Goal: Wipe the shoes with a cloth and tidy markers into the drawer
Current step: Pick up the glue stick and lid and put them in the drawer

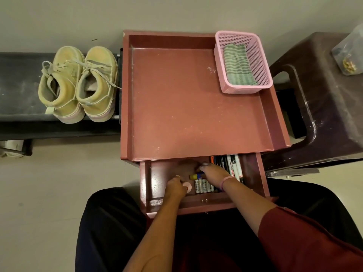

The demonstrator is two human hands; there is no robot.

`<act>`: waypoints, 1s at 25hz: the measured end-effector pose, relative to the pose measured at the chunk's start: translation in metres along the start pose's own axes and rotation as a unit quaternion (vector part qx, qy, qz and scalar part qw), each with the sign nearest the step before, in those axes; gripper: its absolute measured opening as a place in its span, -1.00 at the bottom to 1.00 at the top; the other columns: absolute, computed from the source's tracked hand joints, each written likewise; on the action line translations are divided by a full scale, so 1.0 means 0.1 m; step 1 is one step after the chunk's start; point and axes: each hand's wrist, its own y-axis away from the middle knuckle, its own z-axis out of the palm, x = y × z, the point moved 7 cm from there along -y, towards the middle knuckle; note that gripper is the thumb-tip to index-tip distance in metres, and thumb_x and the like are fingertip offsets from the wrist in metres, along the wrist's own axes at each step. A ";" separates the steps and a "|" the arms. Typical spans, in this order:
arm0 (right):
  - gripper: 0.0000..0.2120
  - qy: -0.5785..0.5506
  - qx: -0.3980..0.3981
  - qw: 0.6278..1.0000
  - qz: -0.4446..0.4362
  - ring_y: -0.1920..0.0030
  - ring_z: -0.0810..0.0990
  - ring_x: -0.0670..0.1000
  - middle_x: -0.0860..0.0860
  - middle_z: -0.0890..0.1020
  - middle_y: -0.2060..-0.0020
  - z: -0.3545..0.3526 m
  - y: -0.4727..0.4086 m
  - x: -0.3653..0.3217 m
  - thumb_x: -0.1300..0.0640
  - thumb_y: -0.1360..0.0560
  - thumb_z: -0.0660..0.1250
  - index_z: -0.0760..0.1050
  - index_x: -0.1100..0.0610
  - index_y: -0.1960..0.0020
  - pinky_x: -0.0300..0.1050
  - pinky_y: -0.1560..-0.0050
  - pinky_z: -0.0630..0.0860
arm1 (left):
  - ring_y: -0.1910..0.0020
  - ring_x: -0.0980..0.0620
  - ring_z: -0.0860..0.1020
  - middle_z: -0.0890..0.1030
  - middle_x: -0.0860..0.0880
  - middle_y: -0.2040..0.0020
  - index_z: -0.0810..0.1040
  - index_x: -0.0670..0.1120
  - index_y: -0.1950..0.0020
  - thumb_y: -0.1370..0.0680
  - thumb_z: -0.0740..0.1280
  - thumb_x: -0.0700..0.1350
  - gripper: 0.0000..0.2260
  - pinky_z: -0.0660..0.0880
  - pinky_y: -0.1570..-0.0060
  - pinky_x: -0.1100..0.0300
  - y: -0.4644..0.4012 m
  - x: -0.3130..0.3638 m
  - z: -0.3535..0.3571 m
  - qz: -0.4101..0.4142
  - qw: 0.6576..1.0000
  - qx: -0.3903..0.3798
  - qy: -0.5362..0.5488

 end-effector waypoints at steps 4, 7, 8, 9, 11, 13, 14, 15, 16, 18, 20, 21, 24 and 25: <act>-0.67 -0.039 -0.008 0.999 0.020 -0.22 0.50 0.14 0.10 0.48 -0.22 0.04 0.00 0.10 0.28 -0.57 0.17 0.46 0.12 -0.30 -0.10 -0.14 0.42 | -0.23 -0.12 0.51 0.54 -0.19 -0.27 0.53 -0.20 -0.28 -0.53 0.33 -0.24 -0.69 0.40 -0.17 0.22 -0.04 0.01 0.05 0.013 0.999 -0.012 -0.049; -0.69 -0.101 0.008 0.994 0.050 -0.24 0.49 0.13 0.07 0.48 -0.28 0.02 0.06 0.17 0.21 -0.59 0.20 0.48 0.10 -0.32 -0.09 -0.24 0.42 | -0.24 -0.13 0.51 0.55 -0.19 -0.26 0.53 -0.21 -0.29 -0.55 0.31 -0.23 -0.70 0.41 -0.20 0.18 -0.04 0.03 0.06 0.017 0.996 -0.018 -0.080; -0.69 -0.116 0.016 0.992 0.055 -0.25 0.49 0.11 0.07 0.48 -0.30 0.00 0.08 0.18 0.20 -0.59 0.21 0.48 0.10 -0.31 -0.09 -0.26 0.41 | -0.24 -0.13 0.52 0.55 -0.19 -0.25 0.53 -0.20 -0.29 -0.56 0.29 -0.23 -0.70 0.42 -0.21 0.16 -0.03 0.04 0.06 0.017 0.995 -0.019 -0.095; -0.69 -0.127 0.023 0.990 0.057 -0.25 0.49 0.10 0.07 0.48 -0.30 -0.01 0.11 0.19 0.20 -0.58 0.21 0.48 0.10 -0.31 -0.10 -0.28 0.39 | -0.23 -0.13 0.52 0.56 -0.19 -0.25 0.53 -0.18 -0.30 -0.57 0.28 -0.24 -0.70 0.44 -0.21 0.14 -0.03 0.04 0.06 0.017 0.994 -0.017 -0.107; -0.69 -0.145 0.031 0.987 0.060 -0.26 0.47 0.08 0.07 0.47 -0.31 -0.06 0.18 0.19 0.20 -0.59 0.20 0.48 0.11 -0.31 -0.12 -0.29 0.36 | -0.22 -0.13 0.53 0.56 -0.18 -0.24 0.54 -0.16 -0.29 -0.57 0.26 -0.24 -0.71 0.47 -0.18 0.12 -0.02 0.04 0.06 0.016 0.992 -0.013 -0.126; -0.68 -0.169 0.043 0.983 0.063 -0.28 0.47 0.06 0.06 0.47 -0.31 -0.14 0.27 0.20 0.23 -0.60 0.17 0.48 0.10 -0.32 -0.14 -0.29 0.35 | -0.21 -0.13 0.53 0.56 -0.17 -0.24 0.54 -0.14 -0.28 -0.56 0.28 -0.22 -0.71 0.49 -0.18 0.11 -0.02 0.05 0.06 0.017 0.989 -0.017 -0.144; -0.68 -0.180 0.052 0.980 0.067 -0.28 0.47 0.04 0.05 0.49 -0.31 -0.19 0.32 0.22 0.25 -0.60 0.16 0.48 0.10 -0.31 -0.15 -0.30 0.36 | -0.21 -0.14 0.53 0.56 -0.17 -0.24 0.54 -0.13 -0.28 -0.56 0.28 -0.22 -0.71 0.49 -0.19 0.09 -0.01 0.05 0.06 0.018 0.989 -0.021 -0.148; -0.68 -0.191 0.065 0.977 0.072 -0.28 0.48 0.03 0.04 0.50 -0.30 -0.24 0.38 0.23 0.26 -0.60 0.15 0.49 0.11 -0.31 -0.16 -0.30 0.37 | -0.21 -0.14 0.53 0.56 -0.17 -0.25 0.54 -0.12 -0.28 -0.56 0.29 -0.21 -0.71 0.49 -0.20 0.08 0.00 0.05 0.06 0.017 0.989 -0.022 -0.147; -0.67 -0.207 0.085 0.971 0.081 -0.28 0.49 0.02 0.04 0.53 -0.28 -0.28 0.45 0.25 0.29 -0.60 0.14 0.50 0.13 -0.30 -0.20 -0.30 0.37 | -0.22 -0.14 0.54 0.55 -0.16 -0.25 0.54 -0.11 -0.28 -0.56 0.28 -0.20 -0.71 0.49 -0.20 0.07 0.01 0.04 0.04 0.015 0.990 -0.019 -0.142; -0.67 -0.280 0.136 0.942 0.126 -0.23 0.53 0.01 0.05 0.58 -0.21 -0.34 0.61 0.30 0.34 -0.58 0.13 0.53 0.18 -0.26 -0.28 -0.25 0.37 | -0.21 -0.15 0.53 0.55 -0.17 -0.25 0.54 -0.11 -0.28 -0.57 0.23 -0.21 -0.70 0.49 -0.20 0.07 0.05 0.05 -0.02 0.018 0.991 0.000 -0.133; -0.69 -0.389 0.188 0.882 0.186 -0.16 0.56 0.00 0.05 0.63 -0.10 -0.32 0.83 0.35 0.37 -0.57 0.13 0.56 0.18 -0.18 -0.26 -0.23 0.40 | -0.23 -0.14 0.52 0.55 -0.16 -0.26 0.53 -0.12 -0.30 -0.57 0.18 -0.25 -0.68 0.46 -0.20 0.12 0.14 0.10 -0.12 0.042 0.992 0.026 -0.115; -0.70 -0.443 0.206 0.847 0.212 -0.13 0.58 0.00 0.03 0.64 -0.05 -0.29 0.95 0.36 0.37 -0.57 0.15 0.58 0.16 -0.15 -0.22 -0.23 0.43 | -0.24 -0.11 0.52 0.55 -0.15 -0.27 0.52 -0.13 -0.31 -0.57 0.18 -0.27 -0.67 0.43 -0.20 0.17 0.20 0.13 -0.18 0.054 0.994 0.037 -0.088; -0.73 -0.584 0.234 0.730 0.267 0.02 0.63 -0.01 0.10 0.65 -0.02 -0.15 1.29 0.32 0.37 -0.56 0.17 0.58 0.17 -0.12 -0.14 -0.09 0.54 | -0.13 -0.01 0.56 0.60 -0.10 -0.20 0.55 -0.17 -0.24 -0.57 0.22 -0.28 -0.73 0.38 -0.07 0.35 0.46 0.21 -0.40 0.078 0.994 0.064 0.035; -0.74 -0.632 0.242 0.681 0.280 0.07 0.64 -0.01 0.12 0.66 0.01 -0.12 1.39 0.28 0.37 -0.56 0.18 0.58 0.20 -0.11 -0.19 0.02 0.57 | -0.04 0.02 0.57 0.62 -0.08 -0.14 0.57 -0.15 -0.20 -0.56 0.24 -0.28 -0.75 0.40 -0.01 0.35 0.58 0.23 -0.47 0.078 0.991 0.072 0.083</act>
